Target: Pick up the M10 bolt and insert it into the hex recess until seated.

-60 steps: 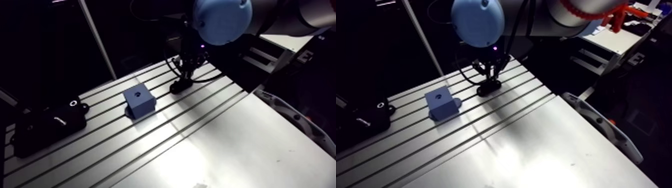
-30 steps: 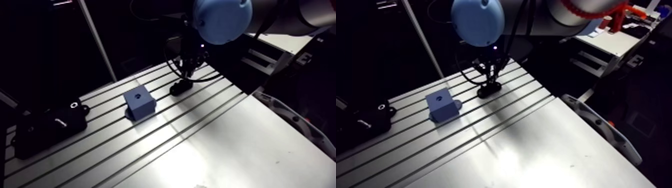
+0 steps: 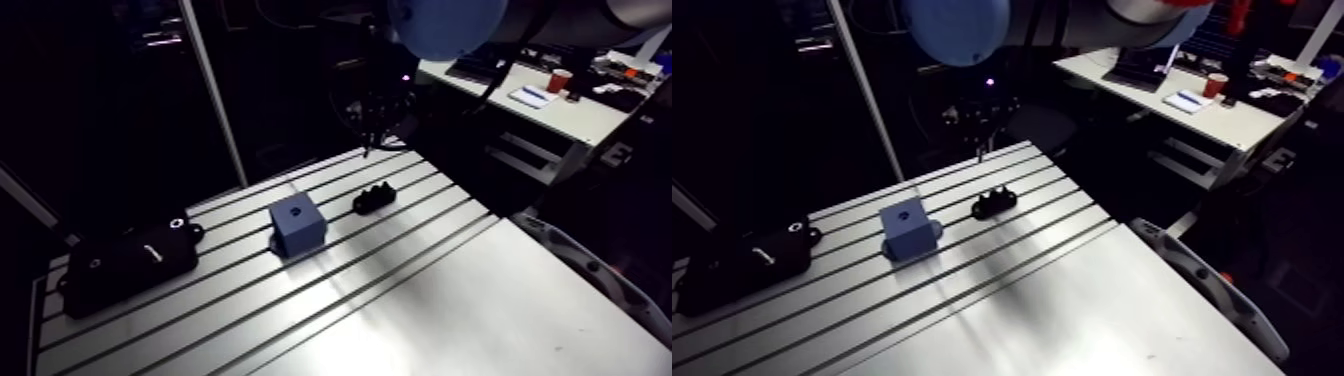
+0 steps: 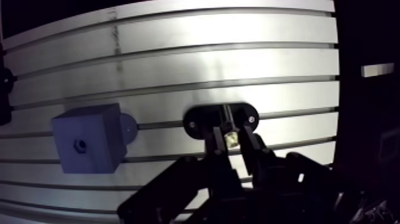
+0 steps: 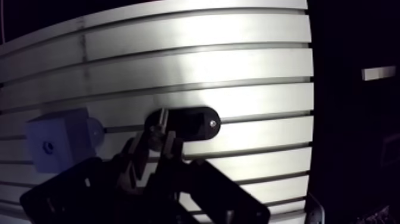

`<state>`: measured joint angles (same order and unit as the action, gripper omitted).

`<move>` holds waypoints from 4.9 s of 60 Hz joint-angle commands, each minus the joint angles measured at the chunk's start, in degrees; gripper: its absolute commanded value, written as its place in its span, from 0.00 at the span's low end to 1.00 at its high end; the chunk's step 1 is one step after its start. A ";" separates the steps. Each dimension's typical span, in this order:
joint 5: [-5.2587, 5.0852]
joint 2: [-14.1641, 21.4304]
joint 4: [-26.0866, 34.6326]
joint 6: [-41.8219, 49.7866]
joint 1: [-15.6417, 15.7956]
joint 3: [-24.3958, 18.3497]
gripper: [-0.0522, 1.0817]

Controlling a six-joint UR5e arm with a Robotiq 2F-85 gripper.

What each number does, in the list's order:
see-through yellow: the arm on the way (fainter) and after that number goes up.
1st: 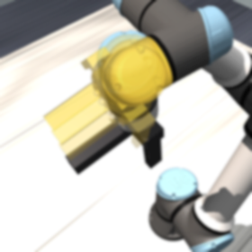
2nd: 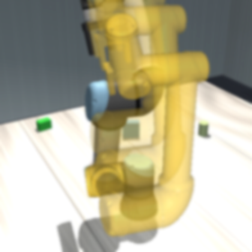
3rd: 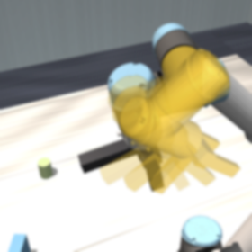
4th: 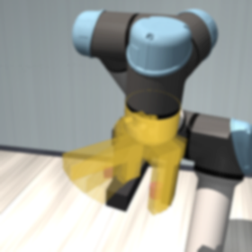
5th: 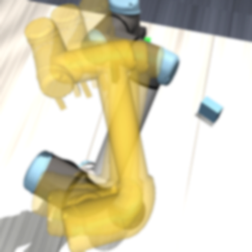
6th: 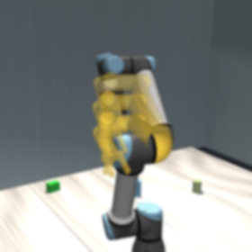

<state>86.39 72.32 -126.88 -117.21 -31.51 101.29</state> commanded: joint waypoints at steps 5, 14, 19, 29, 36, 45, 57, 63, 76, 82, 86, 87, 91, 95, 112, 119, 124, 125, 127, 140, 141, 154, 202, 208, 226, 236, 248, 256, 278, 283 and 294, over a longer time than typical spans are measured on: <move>0.64 2.64 10.33 -7.30 1.15 -4.89 0.71; 1.16 3.11 16.60 -10.22 1.75 -7.36 0.71; 4.11 2.88 20.06 -10.77 4.28 -9.57 0.71; 9.86 1.92 23.06 -11.34 9.09 -11.27 0.71; 9.89 1.14 25.07 -11.90 10.73 -12.27 0.71; 10.15 0.37 26.79 -12.99 13.25 -13.24 0.71; 10.34 -0.21 27.87 -14.61 14.83 -13.28 0.71; 10.41 -0.90 28.13 -15.26 15.83 -13.10 0.71; 10.60 -1.17 28.05 -18.63 16.29 -13.28 0.70; 10.69 -1.43 27.96 -18.55 16.97 -13.19 0.70; 10.76 -1.45 27.96 -18.62 17.41 -13.09 0.70; 10.77 -1.45 27.96 -18.63 17.51 -13.09 0.70; 10.78 -1.52 28.04 -18.80 17.69 -13.18 0.70; 11.02 -1.93 28.05 -19.06 17.71 -13.34 0.70; 11.39 -2.47 27.46 -19.53 18.22 -13.02 0.70; 11.47 -2.91 27.27 -19.43 18.39 -12.91 0.71; 11.99 -3.45 27.01 -19.34 18.83 -12.75 0.71; 12.08 -3.47 26.92 -19.34 18.92 -12.59 0.71; 12.02 -3.54 26.69 -19.34 18.93 -12.49 0.71; 12.01 -3.56 25.50 -19.43 18.94 -11.35 0.70; 12.01 -3.56 25.50 -19.43 18.94 -11.35 0.70; 12.01 -3.97 24.24 -19.16 19.02 -10.50 0.70; 12.01 -5.31 23.83 -19.07 19.82 -10.19 0.70; 12.01 -5.66 23.74 -19.06 19.82 -10.19 0.70; 12.01 -6.18 23.74 -18.99 19.82 -10.28 0.70; 12.01 -6.19 23.74 -19.06 19.89 -10.28 0.70; 12.01 -6.46 23.74 -18.99 19.82 -10.19 0.70; 12.01 -6.46 23.74 -18.99 19.82 -10.10 0.70; 12.01 -6.89 23.65 -18.99 19.82 -10.18 0.70; 12.01 -6.98 23.65 -18.99 19.82 -10.19 0.70; 12.01 -7.25 23.65 -18.99 19.82 -10.28 0.70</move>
<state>98.39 65.36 -103.22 -136.19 -11.69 91.10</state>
